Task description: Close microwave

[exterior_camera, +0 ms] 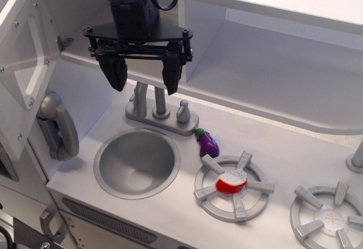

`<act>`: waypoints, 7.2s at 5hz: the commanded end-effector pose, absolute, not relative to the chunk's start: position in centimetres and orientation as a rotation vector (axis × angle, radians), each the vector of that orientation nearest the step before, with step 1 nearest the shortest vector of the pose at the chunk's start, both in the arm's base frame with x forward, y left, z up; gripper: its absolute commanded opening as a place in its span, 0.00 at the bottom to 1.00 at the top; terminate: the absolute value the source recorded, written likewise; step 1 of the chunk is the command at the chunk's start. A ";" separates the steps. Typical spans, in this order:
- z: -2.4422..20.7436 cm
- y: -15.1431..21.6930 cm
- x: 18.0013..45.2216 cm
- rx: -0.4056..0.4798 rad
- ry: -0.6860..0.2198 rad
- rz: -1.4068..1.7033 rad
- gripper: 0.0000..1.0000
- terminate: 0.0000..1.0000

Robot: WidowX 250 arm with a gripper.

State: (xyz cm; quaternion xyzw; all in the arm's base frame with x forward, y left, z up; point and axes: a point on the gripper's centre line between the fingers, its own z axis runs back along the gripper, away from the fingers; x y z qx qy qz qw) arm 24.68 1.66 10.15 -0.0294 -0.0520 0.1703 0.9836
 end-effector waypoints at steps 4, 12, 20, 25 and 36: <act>16.2 5.7 20.9 -0.156 -0.122 0.251 1.00 0.00; 16.1 18.3 20.6 0.045 -0.233 0.355 1.00 0.00; 11.5 8.6 25.7 -0.008 -0.174 0.417 1.00 0.00; 14.4 -2.6 20.3 -0.111 -0.165 0.273 1.00 0.00; 12.8 5.3 27.4 -0.070 -0.235 0.257 1.00 0.00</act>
